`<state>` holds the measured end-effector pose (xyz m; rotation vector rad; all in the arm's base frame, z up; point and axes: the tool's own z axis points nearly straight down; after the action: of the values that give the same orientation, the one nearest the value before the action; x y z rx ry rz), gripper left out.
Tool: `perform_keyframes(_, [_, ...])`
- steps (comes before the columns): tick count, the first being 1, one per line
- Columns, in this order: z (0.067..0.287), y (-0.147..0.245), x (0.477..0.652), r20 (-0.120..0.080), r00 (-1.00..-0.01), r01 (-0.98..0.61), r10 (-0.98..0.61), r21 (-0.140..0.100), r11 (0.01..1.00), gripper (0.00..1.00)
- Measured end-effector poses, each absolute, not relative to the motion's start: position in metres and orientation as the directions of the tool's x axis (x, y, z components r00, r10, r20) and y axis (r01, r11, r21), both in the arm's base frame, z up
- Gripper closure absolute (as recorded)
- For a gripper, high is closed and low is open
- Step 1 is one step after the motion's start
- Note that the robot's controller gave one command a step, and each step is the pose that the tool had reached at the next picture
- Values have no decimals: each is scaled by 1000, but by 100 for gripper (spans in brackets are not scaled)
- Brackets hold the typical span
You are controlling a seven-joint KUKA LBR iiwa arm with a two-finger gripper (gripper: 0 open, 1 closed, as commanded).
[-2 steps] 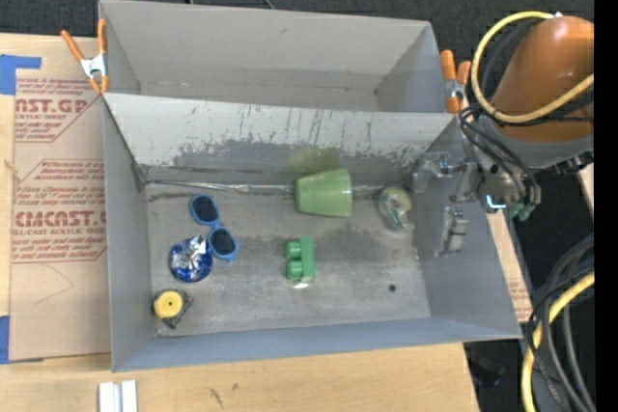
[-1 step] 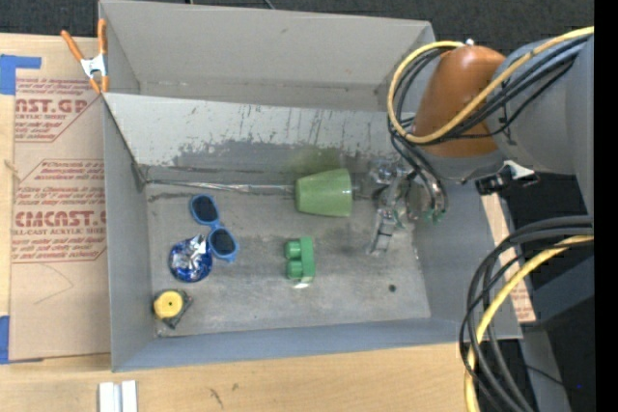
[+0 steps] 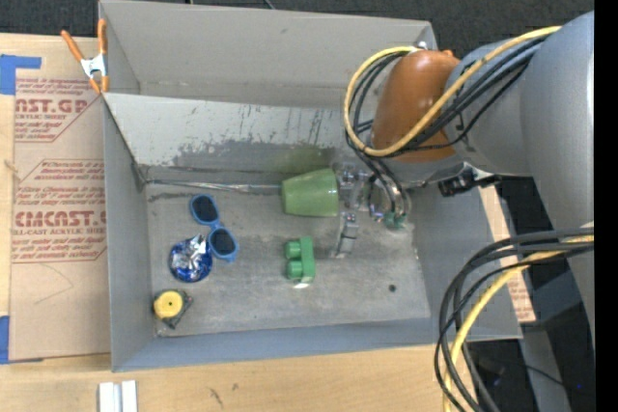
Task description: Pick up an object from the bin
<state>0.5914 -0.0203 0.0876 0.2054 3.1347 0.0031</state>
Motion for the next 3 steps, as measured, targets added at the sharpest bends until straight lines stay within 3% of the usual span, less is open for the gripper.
perform_keyframes(1, [70,44,553,1,-995,102,102,3,995,0])
perform_keyframes(2, [70,40,554,-1,-994,106,106,0,994,100])
perform_keyframes(3, [192,33,549,-10,-990,139,139,2,990,100])
